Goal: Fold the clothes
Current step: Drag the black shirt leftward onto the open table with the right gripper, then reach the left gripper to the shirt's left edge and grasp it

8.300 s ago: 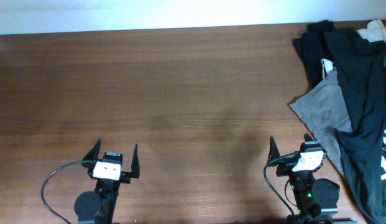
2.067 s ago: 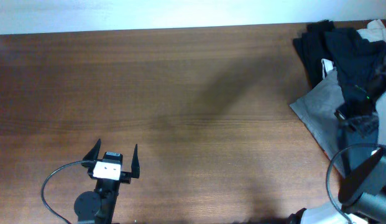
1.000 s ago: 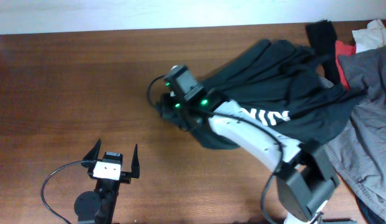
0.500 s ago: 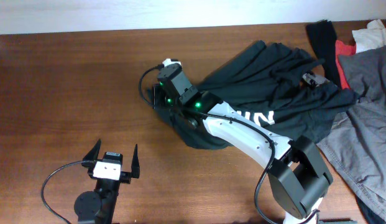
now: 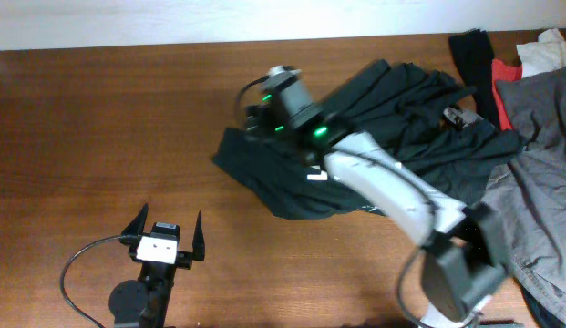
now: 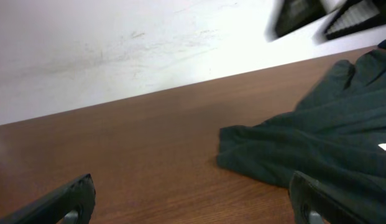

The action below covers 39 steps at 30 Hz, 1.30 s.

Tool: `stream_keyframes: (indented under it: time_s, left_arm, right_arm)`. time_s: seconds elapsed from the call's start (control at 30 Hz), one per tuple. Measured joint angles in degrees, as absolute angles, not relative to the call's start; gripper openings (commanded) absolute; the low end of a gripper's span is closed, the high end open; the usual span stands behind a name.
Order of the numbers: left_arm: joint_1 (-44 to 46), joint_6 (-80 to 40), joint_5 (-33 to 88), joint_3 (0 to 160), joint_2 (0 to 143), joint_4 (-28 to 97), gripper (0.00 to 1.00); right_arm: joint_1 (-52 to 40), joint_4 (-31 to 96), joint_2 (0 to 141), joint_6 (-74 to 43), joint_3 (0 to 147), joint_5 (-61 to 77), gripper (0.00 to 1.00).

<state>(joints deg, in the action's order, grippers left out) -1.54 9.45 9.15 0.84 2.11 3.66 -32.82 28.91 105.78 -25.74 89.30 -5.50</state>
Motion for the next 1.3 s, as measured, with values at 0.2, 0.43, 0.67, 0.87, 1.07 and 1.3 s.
stream_keyframes:
  time_s: [0.2,0.43,0.67,0.87,1.07,1.3]
  left_arm:
    - [-1.54,9.45,9.15,0.84,2.11,3.68,0.99]
    - [-1.54,9.45,9.15,0.84,2.11,3.66,0.99]
    - [-1.54,9.45,9.19,0.84,2.11,3.11,0.99]
    - [-1.54,9.45,16.78,0.69,2.15,-3.53,0.99]
    - [-1.5,9.5,25.52,4.05,2.96,1.08,0.99]
    - [-1.5,9.47,26.74,25.04,13.5,15.03,0.99]
  right_arm:
    - [-16.38,49.58,90.41,-24.8,93.38,-6.46,0.99]
    - [0.47,62.35,80.9,-24.77,94.45,-6.85,0.99]
    - [8.08,65.34,82.52,-24.8,94.39,-6.61,0.99]
    - [9.26,65.39,82.81,-24.77,94.39,-6.59,0.99]
    - [9.26,65.41,82.94,-24.77,94.39,-6.57,0.99]
    - [9.26,65.41,83.02,-24.73,94.39,-6.52,0.99]
